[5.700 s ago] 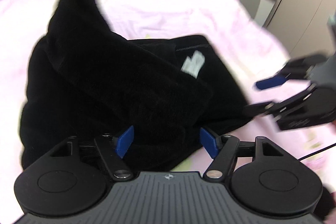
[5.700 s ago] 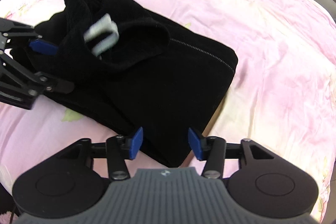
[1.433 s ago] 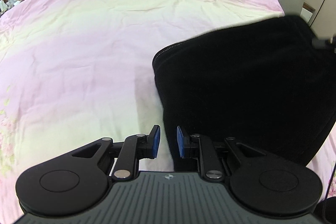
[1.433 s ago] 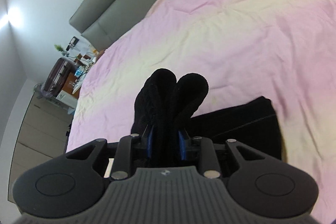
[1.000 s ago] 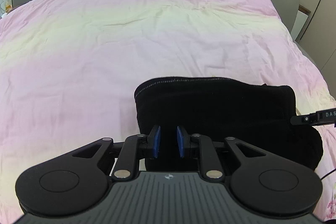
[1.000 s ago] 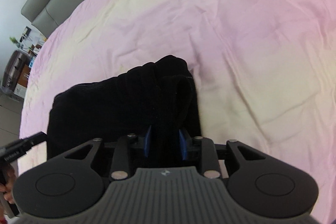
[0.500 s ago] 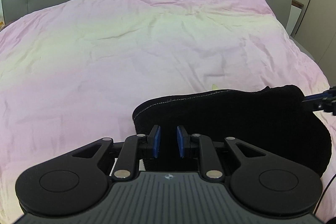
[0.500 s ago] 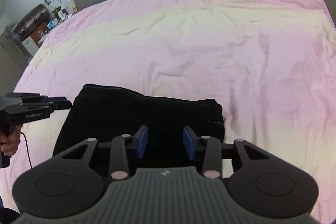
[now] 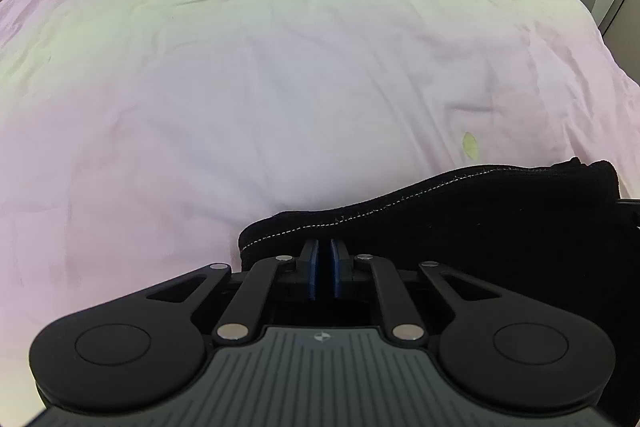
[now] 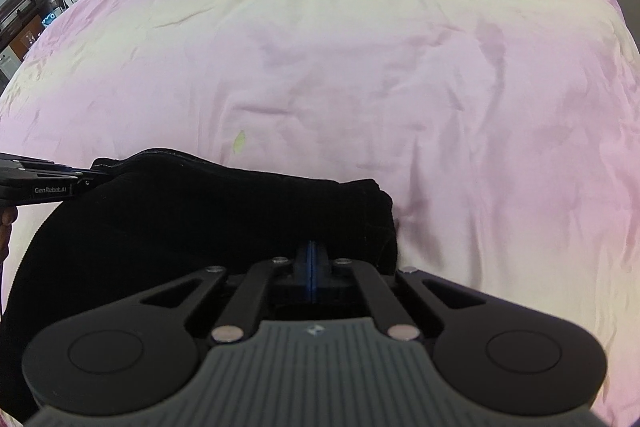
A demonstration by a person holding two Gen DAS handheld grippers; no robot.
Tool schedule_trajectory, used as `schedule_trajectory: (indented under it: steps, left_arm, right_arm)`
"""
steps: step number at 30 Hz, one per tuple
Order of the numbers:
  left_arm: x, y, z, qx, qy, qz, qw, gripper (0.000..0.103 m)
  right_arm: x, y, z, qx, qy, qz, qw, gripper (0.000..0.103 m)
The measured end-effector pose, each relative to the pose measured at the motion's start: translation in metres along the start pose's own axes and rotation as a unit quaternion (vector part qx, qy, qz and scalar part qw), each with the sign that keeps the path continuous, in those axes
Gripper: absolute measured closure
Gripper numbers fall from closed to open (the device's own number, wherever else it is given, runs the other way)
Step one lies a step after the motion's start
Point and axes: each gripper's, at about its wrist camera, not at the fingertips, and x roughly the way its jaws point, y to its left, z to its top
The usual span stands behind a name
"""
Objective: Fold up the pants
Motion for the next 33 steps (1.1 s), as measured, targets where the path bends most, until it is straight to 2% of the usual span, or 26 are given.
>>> schedule_trajectory:
  steps: [3, 5, 6, 7, 9, 14, 19, 21, 24, 26, 29, 31, 32, 33]
  left_arm:
    - [-0.021, -0.001, -0.003, -0.008, -0.019, 0.015, 0.9997, 0.091]
    - [-0.042, -0.007, -0.012, 0.006, -0.040, 0.029, 0.9988, 0.090]
    - [-0.054, -0.009, -0.020, 0.013, -0.046, 0.030, 0.9984, 0.089]
    - [-0.064, -0.008, -0.027, 0.019, -0.050, 0.026, 0.9983, 0.089]
    - [-0.089, -0.008, -0.047, 0.033, -0.061, 0.015, 0.9975, 0.087]
    - [-0.140, -0.014, -0.097, 0.061, -0.079, 0.002, 0.9950, 0.075]
    - [-0.170, -0.029, -0.147, 0.088, -0.077, 0.003, 0.9931, 0.059]
    - [-0.178, -0.038, -0.165, 0.101, -0.080, 0.005, 0.9916, 0.045]
    - [-0.182, -0.054, -0.191, 0.134, -0.079, 0.015, 0.9878, 0.032]
    - [-0.175, -0.065, -0.209, 0.153, -0.073, 0.027, 0.9852, 0.029]
    - [-0.151, -0.079, -0.226, 0.158, -0.060, 0.045, 0.9845, 0.029]
    - [-0.130, -0.087, -0.228, 0.159, -0.064, 0.078, 0.9821, 0.030]
    - [-0.121, -0.089, -0.228, 0.157, -0.064, 0.095, 0.9809, 0.033]
    - [-0.113, -0.089, -0.229, 0.161, -0.063, 0.113, 0.9784, 0.044]
  right_arm:
    - [-0.009, 0.002, 0.000, 0.005, 0.000, 0.001, 1.000, 0.103]
    - [-0.028, 0.001, -0.004, 0.014, -0.014, 0.018, 1.000, 0.103]
    - [-0.041, 0.002, -0.009, 0.013, -0.026, 0.026, 0.999, 0.097]
    - [-0.055, 0.004, -0.016, 0.008, -0.038, 0.031, 0.999, 0.084]
    - [-0.080, 0.010, -0.035, -0.013, -0.060, 0.027, 0.998, 0.080]
    - [-0.117, 0.020, -0.089, -0.036, -0.085, 0.027, 0.995, 0.080]
    - [-0.111, 0.027, -0.132, -0.044, -0.106, 0.016, 0.993, 0.081]
    - [-0.103, 0.032, -0.142, -0.056, -0.116, -0.005, 0.992, 0.080]
    - [-0.085, 0.028, -0.147, -0.034, -0.104, -0.011, 0.994, 0.080]
    - [-0.077, 0.018, -0.150, 0.006, -0.102, 0.002, 0.995, 0.080]
    - [-0.077, 0.016, -0.151, 0.022, -0.108, 0.006, 0.994, 0.080]
    - [-0.076, 0.019, -0.152, 0.018, -0.114, 0.000, 0.993, 0.080]
    - [-0.076, 0.020, -0.153, 0.018, -0.116, -0.001, 0.993, 0.080]
    - [-0.076, 0.020, -0.153, 0.020, -0.117, -0.001, 0.993, 0.080]
